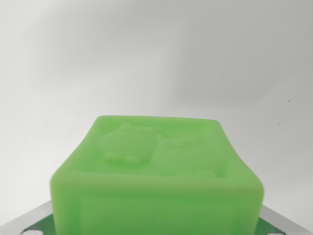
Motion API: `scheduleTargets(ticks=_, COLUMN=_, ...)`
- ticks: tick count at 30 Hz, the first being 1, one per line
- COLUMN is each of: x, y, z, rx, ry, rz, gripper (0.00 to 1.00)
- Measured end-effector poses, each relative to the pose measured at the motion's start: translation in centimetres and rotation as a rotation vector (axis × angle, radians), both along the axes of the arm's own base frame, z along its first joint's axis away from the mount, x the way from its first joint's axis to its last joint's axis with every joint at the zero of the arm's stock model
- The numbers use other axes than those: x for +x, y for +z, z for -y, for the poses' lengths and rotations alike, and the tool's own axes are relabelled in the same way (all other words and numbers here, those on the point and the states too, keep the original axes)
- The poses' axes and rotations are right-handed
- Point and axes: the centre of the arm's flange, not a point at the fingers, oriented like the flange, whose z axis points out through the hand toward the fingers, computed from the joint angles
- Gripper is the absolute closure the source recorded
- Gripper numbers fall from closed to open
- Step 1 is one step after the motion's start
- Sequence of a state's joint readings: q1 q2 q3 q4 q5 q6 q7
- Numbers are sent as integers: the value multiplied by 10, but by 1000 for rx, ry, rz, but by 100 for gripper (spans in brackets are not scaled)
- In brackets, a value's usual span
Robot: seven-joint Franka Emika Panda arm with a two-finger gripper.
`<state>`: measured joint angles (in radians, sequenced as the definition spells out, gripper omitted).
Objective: Stack cube
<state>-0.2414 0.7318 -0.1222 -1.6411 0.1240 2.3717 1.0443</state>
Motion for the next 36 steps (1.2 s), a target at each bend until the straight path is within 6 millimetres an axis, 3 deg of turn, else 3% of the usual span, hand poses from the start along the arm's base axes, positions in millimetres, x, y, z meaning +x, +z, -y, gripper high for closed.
scheduleTargets(ticks=36, x=-20, y=10, z=-49, rx=0, ry=264, rz=-10, gripper=100)
